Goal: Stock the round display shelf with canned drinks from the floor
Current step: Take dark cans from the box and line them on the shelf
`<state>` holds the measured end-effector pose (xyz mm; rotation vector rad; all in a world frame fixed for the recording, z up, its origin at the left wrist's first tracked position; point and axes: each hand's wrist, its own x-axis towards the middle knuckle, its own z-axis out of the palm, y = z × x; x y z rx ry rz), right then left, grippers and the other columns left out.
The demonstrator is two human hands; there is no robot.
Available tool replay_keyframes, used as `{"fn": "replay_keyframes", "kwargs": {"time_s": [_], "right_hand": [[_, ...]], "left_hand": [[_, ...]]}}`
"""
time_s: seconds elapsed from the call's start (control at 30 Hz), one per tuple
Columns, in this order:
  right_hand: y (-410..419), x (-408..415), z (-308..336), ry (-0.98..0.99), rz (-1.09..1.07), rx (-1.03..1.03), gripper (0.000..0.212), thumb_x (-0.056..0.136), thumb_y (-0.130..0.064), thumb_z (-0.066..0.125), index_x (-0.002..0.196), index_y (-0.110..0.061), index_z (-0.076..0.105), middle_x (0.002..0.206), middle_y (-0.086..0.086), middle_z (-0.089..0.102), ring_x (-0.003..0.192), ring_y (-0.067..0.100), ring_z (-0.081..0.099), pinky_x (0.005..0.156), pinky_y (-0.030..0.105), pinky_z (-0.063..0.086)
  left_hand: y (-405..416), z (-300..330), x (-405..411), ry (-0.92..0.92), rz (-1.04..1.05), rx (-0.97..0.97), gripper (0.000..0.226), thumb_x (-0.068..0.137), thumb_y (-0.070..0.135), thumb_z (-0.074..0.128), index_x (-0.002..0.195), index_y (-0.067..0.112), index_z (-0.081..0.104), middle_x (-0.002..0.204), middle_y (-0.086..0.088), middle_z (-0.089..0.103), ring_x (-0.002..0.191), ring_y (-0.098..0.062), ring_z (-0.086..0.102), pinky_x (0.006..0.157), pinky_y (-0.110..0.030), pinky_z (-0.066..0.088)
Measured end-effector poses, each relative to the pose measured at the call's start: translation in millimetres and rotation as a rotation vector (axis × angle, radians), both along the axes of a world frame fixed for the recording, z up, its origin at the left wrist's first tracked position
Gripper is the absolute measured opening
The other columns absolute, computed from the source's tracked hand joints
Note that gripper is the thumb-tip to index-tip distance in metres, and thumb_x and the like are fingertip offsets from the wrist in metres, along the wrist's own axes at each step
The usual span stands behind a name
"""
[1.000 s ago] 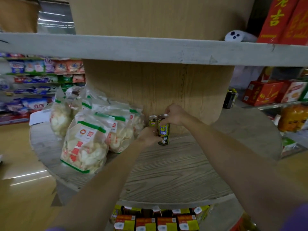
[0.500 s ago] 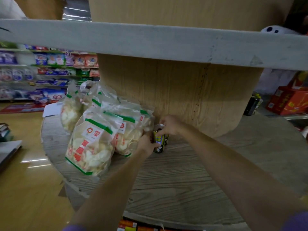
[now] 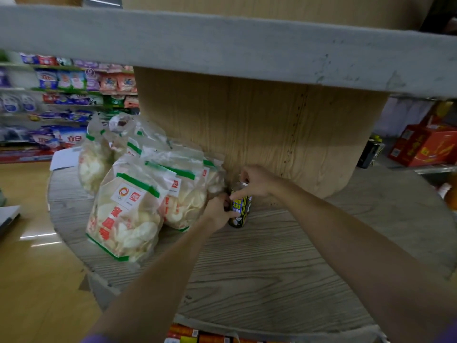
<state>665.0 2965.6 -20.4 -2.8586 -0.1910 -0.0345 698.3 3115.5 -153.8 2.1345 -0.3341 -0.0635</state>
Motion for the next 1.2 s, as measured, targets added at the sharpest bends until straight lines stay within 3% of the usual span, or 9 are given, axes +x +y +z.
{"fn": "replay_keyframes", "kwargs": {"time_s": [0.13,0.4,0.5,0.6,0.83,0.93,1.0,1.1,1.2], "right_hand": [[-1.8,8.9,2.5,-0.067,-0.061,0.051,0.030,0.097,-0.024,0.057,0.121,-0.007,0.059,0.123,0.013,0.059,0.111,0.027,0.056,0.086,0.028,0.043],[1.3,29.2,-3.8,0.020,0.036,-0.262,0.055,0.086,-0.001,0.061,0.136,-0.022,0.054,0.130,0.011,0.050,0.121,0.030,0.050,0.091,0.029,0.042],[1.8,39.1,-3.7,0.008,0.022,-0.262,0.046,0.084,-0.005,0.065,0.126,-0.024,0.061,0.123,0.010,0.059,0.104,0.027,0.059,0.078,0.027,0.048],[6.5,45.4,-1.7,0.106,-0.023,-0.094,0.045,0.087,0.002,0.062,0.129,-0.014,0.056,0.107,0.003,0.063,0.059,0.015,0.064,0.042,0.021,0.045],[9.3,57.3,-6.8,0.084,-0.206,0.147,0.028,0.092,-0.021,0.067,0.104,0.003,0.059,0.075,0.018,0.065,0.041,0.018,0.060,0.036,0.024,0.046],[6.4,55.8,-11.8,0.072,-0.214,0.182,0.028,0.093,-0.018,0.067,0.112,-0.001,0.058,0.103,0.019,0.063,0.062,0.027,0.063,0.039,0.026,0.050],[3.5,55.6,-15.5,0.045,-0.199,0.140,0.029,0.093,-0.017,0.066,0.117,-0.002,0.061,0.112,0.018,0.064,0.083,0.030,0.066,0.057,0.031,0.058],[-2.4,51.5,-17.6,0.005,-0.185,0.097,0.043,0.092,-0.009,0.063,0.135,-0.009,0.055,0.134,0.014,0.056,0.117,0.031,0.057,0.085,0.026,0.047],[-6.7,45.8,-17.6,-0.014,-0.201,0.113,0.040,0.096,-0.008,0.056,0.136,-0.007,0.055,0.139,0.013,0.052,0.125,0.030,0.051,0.093,0.027,0.043]], "left_hand": [[5.2,2.7,-8.8,-0.050,0.004,0.001,0.053,0.062,0.018,0.088,0.108,0.013,0.062,0.098,-0.006,0.072,0.090,-0.023,0.067,0.084,-0.043,0.054],[16.0,23.8,-33.4,-0.050,-0.010,0.012,0.054,0.075,0.007,0.081,0.124,0.007,0.058,0.115,-0.010,0.070,0.107,-0.022,0.065,0.083,-0.020,0.045],[15.9,25.5,-35.1,-0.057,-0.007,0.028,0.054,0.076,0.007,0.081,0.124,0.005,0.058,0.117,-0.009,0.069,0.108,-0.021,0.064,0.074,-0.010,0.038],[15.1,25.7,-36.4,-0.062,0.001,0.028,0.053,0.076,0.008,0.081,0.124,0.006,0.058,0.118,-0.010,0.069,0.109,-0.022,0.064,0.078,-0.012,0.040],[16.6,22.8,-34.3,-0.073,0.039,0.059,0.049,0.082,0.014,0.076,0.126,0.010,0.055,0.120,-0.009,0.068,0.114,-0.024,0.062,0.091,-0.023,0.042],[15.0,23.9,-31.6,-0.052,0.044,0.079,0.053,0.083,0.017,0.075,0.130,0.012,0.052,0.123,-0.008,0.067,0.117,-0.024,0.060,0.093,-0.025,0.042],[14.4,24.8,-30.4,-0.044,0.050,0.100,0.054,0.083,0.019,0.075,0.131,0.013,0.052,0.125,-0.008,0.066,0.119,-0.025,0.058,0.095,-0.025,0.041],[14.3,26.7,-32.5,-0.036,0.055,0.131,0.050,0.085,0.019,0.073,0.131,0.013,0.053,0.125,-0.009,0.065,0.118,-0.027,0.058,0.097,-0.029,0.042],[14.5,27.1,-35.9,-0.014,0.076,0.160,0.043,0.087,0.021,0.071,0.127,0.011,0.058,0.122,-0.009,0.068,0.116,-0.027,0.061,0.096,-0.032,0.046]]}}
